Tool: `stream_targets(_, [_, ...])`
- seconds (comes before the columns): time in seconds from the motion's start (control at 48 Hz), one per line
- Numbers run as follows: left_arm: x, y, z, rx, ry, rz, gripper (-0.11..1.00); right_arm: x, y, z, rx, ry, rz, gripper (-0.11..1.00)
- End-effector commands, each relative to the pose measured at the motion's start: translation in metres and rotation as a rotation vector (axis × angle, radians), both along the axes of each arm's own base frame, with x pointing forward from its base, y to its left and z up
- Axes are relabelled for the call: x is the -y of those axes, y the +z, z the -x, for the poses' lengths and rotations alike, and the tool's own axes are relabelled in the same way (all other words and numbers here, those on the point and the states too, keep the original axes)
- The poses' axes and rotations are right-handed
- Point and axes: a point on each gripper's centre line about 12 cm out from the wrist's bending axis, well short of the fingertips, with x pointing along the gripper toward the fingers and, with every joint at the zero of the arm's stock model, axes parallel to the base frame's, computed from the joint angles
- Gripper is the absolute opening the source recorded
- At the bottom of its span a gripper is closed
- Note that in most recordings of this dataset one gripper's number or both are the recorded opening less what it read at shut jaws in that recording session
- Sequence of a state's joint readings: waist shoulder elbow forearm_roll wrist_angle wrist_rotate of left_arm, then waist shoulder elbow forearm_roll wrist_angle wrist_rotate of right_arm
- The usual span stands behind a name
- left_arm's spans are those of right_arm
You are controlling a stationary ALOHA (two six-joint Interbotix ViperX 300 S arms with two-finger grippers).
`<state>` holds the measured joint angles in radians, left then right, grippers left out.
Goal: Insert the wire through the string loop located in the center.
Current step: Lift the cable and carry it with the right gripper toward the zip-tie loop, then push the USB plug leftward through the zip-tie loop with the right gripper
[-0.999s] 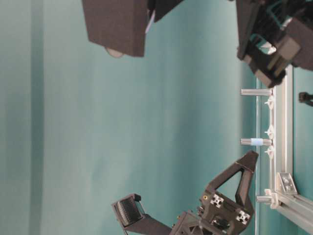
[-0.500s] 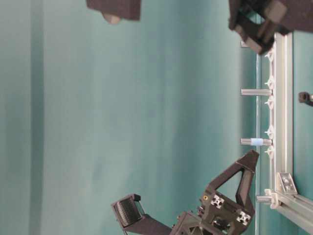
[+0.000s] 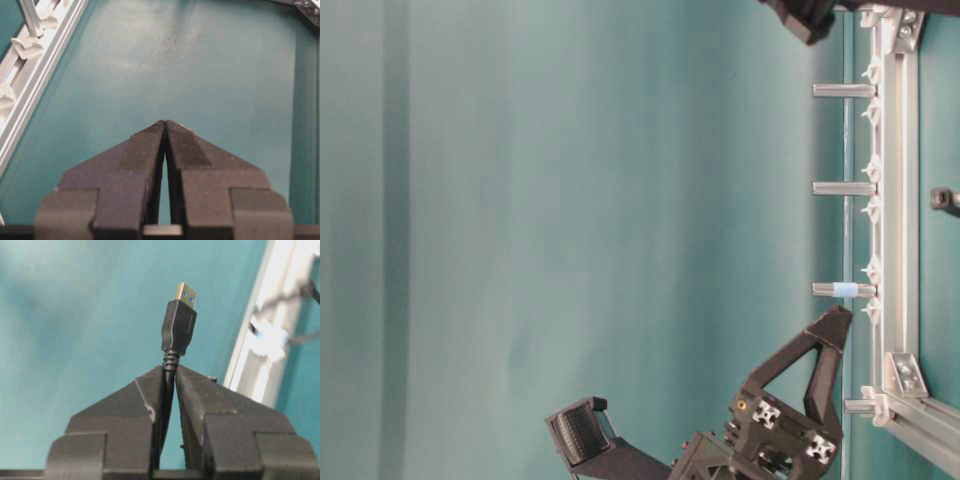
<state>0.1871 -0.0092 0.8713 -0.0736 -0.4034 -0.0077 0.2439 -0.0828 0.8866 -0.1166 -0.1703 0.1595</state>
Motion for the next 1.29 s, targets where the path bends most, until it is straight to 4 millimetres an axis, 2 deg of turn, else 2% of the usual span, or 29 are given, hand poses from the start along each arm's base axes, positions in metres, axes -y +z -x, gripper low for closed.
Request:
stream_targets(0.0, [0.001, 0.013, -0.003, 0.041, -0.005, -0.008, 0.0, 0.007, 0.013, 0.002, 0.039, -0.02, -0.009, 0.11])
stream_targets(0.271, [0.001, 0.013, -0.003, 0.041, -0.005, -0.008, 0.0, 0.031, 0.011, 0.017, 0.032, -0.081, -0.007, 0.11])
stream_targets(0.416, [0.001, 0.013, -0.004, 0.041, -0.006, -0.008, 0.0, 0.037, 0.01, 0.022, 0.027, -0.098, -0.005, 0.11])
stream_targets(1.27, [0.002, 0.013, -0.004, 0.042, -0.004, -0.002, 0.0, 0.041, 0.008, 0.024, 0.021, -0.112, -0.004, 0.11])
